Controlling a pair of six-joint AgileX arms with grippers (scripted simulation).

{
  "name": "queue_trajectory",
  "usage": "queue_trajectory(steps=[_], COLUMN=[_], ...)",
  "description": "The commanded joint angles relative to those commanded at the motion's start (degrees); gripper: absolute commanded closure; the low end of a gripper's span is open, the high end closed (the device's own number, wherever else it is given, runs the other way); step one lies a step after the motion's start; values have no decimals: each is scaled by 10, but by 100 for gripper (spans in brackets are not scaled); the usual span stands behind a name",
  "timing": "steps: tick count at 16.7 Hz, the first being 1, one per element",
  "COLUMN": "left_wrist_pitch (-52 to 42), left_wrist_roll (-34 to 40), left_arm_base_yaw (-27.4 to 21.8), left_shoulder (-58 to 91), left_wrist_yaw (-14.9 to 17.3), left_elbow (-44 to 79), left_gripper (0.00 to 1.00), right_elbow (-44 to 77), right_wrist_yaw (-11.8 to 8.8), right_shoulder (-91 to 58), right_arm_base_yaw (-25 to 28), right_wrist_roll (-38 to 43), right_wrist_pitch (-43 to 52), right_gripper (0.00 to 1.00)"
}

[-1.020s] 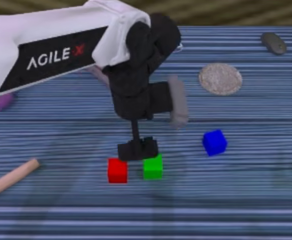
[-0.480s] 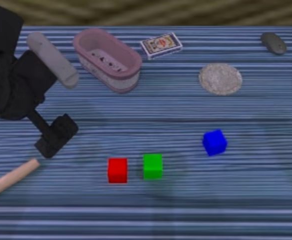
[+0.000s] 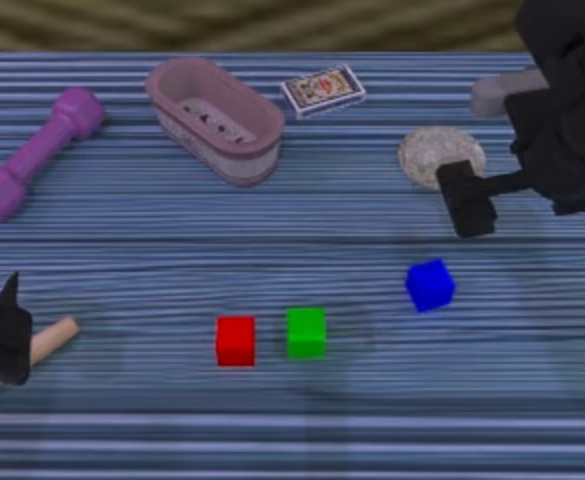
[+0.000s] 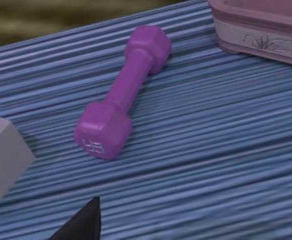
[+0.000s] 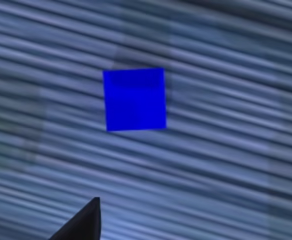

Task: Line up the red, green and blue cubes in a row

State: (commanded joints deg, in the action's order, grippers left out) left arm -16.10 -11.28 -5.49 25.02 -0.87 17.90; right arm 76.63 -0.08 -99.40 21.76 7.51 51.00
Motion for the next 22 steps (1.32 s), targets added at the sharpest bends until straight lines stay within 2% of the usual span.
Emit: queue_trajectory(steps=[6,13,17,22], left_wrist_pitch=[132,161,161,161], left_wrist_roll=[94,113,113,113], left_arm_base_yaw=[57,66,66,66], left_shoulder=[-210,-250,-250,-250], left_wrist_yaw=[7,9,9,9], left_elbow=[-153,-179,-179,-179], left_gripper=[0,0,0,0], right_elbow=[177,212,196,139], right_wrist_yaw=[1,2,2,3], right_shoulder=[-213,-252,-260,-304], right_arm_base_yaw=[46,55,53,55], right_wrist_roll=[16,19,18,20], right_wrist_pitch=[104,122,98,-7], right_gripper=[0,0,0,0])
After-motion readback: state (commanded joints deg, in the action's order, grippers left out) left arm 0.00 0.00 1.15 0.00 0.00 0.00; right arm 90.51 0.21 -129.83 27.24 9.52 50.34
